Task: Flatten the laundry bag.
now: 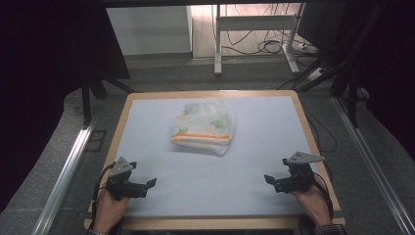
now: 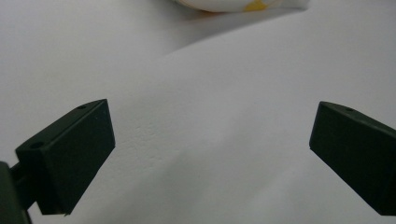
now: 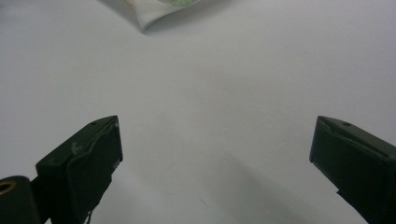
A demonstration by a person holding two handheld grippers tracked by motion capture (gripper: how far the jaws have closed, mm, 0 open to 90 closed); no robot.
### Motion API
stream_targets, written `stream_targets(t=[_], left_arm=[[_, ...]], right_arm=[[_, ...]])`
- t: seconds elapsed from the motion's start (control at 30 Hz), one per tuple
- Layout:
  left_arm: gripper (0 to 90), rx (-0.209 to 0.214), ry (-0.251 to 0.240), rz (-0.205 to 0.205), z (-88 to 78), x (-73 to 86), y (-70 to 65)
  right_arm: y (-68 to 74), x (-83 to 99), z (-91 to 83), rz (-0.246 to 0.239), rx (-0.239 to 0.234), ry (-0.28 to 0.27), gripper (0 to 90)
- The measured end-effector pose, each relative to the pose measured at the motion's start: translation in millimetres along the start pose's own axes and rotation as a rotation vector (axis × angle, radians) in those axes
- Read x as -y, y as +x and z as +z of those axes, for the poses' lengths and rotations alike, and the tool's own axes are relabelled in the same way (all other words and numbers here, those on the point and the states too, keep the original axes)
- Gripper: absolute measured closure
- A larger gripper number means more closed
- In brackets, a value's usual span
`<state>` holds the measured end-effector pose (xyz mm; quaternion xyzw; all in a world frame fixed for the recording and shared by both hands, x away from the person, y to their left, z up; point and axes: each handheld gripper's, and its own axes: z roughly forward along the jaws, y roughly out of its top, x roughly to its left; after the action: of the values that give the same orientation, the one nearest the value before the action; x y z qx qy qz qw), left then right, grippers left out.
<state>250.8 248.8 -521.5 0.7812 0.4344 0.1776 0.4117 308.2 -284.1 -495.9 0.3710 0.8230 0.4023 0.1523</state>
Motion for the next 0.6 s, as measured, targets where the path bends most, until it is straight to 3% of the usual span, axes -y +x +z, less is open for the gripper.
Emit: stream_targets(t=[0.2,0.6], left_arm=[[0.7,-0.003,0.042,0.042,6.7,-0.3,-5.5],[1.6,-0.009,0.053,0.047,7.4,-0.3,-5.3]], right_arm=[[-0.1,0.3,0.8,0.000,0.003,0.000,2.4],[0.4,-0.2,2.2,-0.008,0.004,0.027,3.1]])
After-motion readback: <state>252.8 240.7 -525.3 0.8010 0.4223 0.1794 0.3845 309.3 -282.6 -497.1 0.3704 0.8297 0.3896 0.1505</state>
